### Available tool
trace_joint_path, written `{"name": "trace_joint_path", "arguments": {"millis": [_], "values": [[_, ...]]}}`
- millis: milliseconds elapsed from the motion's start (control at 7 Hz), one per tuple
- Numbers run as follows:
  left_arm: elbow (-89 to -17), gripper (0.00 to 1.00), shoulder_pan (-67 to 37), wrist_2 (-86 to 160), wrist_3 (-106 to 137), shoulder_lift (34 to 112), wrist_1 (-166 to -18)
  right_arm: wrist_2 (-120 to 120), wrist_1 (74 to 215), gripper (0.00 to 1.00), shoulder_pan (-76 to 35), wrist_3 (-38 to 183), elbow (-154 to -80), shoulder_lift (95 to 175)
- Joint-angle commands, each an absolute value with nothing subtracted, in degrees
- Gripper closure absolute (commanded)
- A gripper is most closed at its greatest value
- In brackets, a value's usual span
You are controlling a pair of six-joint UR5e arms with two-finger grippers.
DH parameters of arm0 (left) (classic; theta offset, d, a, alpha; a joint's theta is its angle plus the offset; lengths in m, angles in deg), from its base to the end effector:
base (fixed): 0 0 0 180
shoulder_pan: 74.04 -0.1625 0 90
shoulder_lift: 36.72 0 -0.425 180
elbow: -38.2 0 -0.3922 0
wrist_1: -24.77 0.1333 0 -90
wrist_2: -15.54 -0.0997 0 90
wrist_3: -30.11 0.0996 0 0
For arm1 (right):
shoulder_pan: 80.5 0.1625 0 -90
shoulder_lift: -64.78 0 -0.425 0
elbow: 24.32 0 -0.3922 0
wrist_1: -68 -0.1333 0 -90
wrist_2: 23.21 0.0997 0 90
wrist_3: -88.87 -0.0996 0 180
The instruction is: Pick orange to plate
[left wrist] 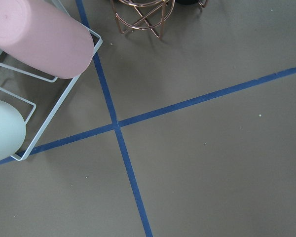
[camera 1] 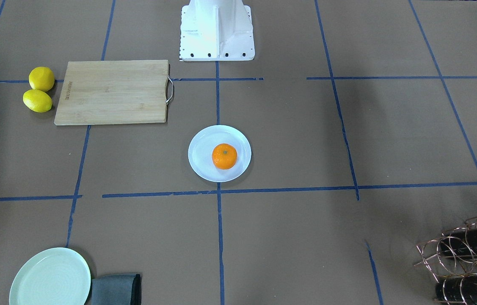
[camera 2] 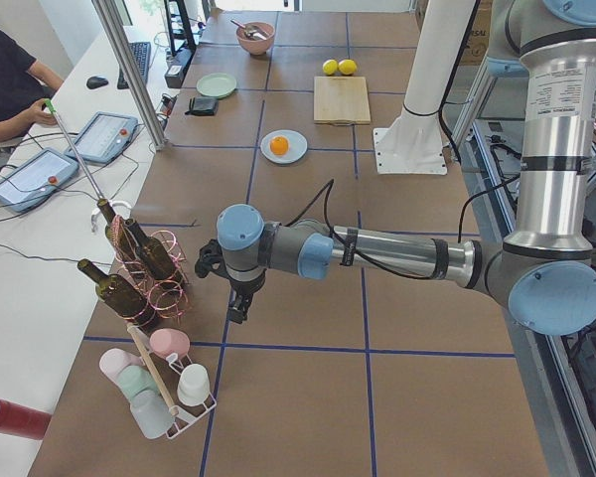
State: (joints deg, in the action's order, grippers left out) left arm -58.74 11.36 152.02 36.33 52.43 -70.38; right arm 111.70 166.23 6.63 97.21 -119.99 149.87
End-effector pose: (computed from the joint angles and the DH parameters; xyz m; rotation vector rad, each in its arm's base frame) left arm -0.0212 -0.4981 0.5937 0.1972 0.8080 0.2574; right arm 0.0366 -0.5269 0.5803 0.0764 -0.7824 -0.2016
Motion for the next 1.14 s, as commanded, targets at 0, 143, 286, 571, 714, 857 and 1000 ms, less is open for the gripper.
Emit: {"name": "trace_joint_path", "arguments": {"millis": [0,143,286,571,714,857,1000], "values": [[-58.75,0.00,11.39,152.04,36.27,52.40,-70.24,111.97,155.59,0.00,6.87,92.92,-117.67,154.22],[-58.66,0.00,11.57,151.95,36.27,52.40,-70.33,112.23,153.71,0.00,6.87,91.96,-117.58,155.91],[-58.57,0.00,12.18,151.86,36.09,52.31,-70.16,113.45,153.69,0.00,7.30,91.78,-117.40,156.10],[-58.48,0.00,12.62,151.95,36.18,49.25,-70.07,115.83,153.69,0.00,8.62,91.51,-117.31,157.07],[-58.48,0.00,13.84,152.04,36.18,47.76,-69.80,116.10,153.69,0.00,8.63,91.34,-117.31,156.98],[-58.57,0.00,15.16,152.13,36.18,47.31,-68.67,116.10,153.69,0.00,8.80,91.34,-117.31,156.98],[-58.57,0.00,17.17,152.21,36.18,47.82,-64.14,116.10,153.69,0.00,8.97,91.34,-117.40,156.98]]}}
